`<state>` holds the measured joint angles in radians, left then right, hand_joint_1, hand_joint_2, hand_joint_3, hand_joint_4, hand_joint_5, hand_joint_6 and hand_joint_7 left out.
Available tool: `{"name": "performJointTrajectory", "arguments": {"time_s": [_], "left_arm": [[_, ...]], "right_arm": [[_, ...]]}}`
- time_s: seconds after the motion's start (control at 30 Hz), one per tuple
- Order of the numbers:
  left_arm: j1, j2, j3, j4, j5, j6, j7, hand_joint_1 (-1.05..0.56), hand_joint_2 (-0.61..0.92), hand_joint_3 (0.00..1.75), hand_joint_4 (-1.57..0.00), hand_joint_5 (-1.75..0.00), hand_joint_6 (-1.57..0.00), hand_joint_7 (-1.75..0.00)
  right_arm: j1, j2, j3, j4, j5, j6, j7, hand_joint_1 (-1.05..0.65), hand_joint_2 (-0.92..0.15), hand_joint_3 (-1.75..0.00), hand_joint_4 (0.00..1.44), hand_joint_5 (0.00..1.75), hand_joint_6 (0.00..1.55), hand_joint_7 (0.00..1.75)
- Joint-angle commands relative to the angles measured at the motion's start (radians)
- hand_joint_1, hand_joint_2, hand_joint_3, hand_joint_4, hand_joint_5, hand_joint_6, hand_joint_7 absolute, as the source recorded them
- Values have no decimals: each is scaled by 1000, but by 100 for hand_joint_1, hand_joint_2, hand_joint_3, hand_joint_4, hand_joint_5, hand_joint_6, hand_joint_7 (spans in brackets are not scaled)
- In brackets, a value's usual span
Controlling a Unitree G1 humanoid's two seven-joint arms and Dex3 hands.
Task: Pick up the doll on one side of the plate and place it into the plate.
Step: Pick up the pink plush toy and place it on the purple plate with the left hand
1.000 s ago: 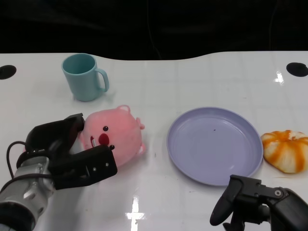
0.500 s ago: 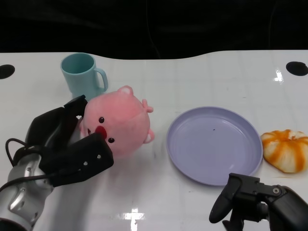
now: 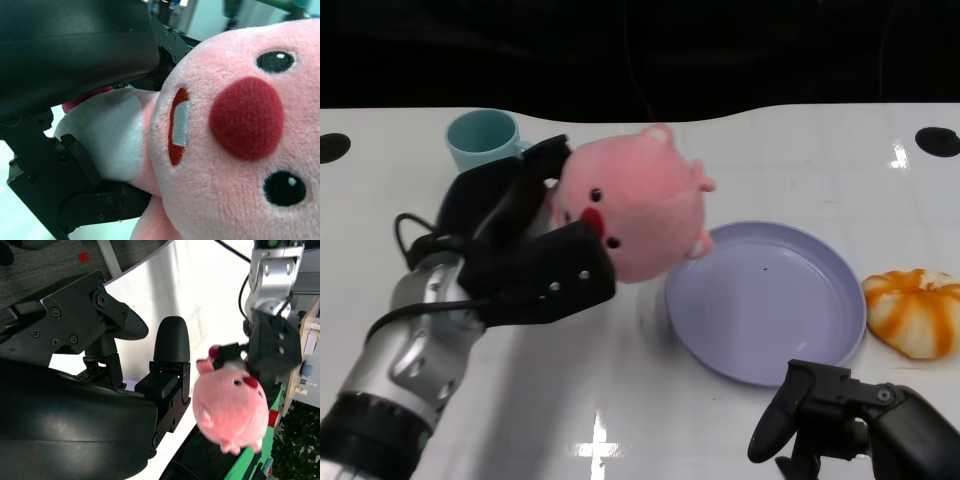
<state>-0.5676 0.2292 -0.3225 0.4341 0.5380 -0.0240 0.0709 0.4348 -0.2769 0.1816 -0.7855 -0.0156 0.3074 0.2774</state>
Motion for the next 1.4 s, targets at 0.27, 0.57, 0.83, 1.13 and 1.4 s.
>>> {"name": "performJointTrajectory", "arguments": {"time_s": [0.27, 0.57, 0.83, 1.13, 1.4], "left_arm": [[-94, -138, -80, 25, 49, 148, -65, -22, 38, 128, -100, -175, -78, -175], [-208, -273, -170, 120, 89, 331, -158, -26, 66, 83, -84, -175, -78, -106], [-253, -333, -208, 216, 90, 354, -161, -24, 69, 64, -83, -175, -73, -108], [-247, -299, -196, 261, 10, 191, -243, -38, 91, 17, -40, -117, -54, -35], [-218, -252, -264, 202, 94, 120, -200, -88, 92, 36, 0, -3, -1, 0]], "right_arm": [[19, -6, 17, -24, -17, 1, -12, -10, -57, -108, 66, 163, 59, 133], [34, 0, 46, -53, -23, 17, -22, -10, -56, -109, 66, 162, 59, 133], [42, -4, 65, -71, -46, 24, -31, -9, -55, -110, 66, 162, 60, 133], [44, -3, 61, -75, -41, 29, -28, -11, -54, -111, 67, 160, 60, 131], [41, -7, 52, -61, -37, 12, -23, -10, -52, -112, 68, 160, 62, 131]]}}
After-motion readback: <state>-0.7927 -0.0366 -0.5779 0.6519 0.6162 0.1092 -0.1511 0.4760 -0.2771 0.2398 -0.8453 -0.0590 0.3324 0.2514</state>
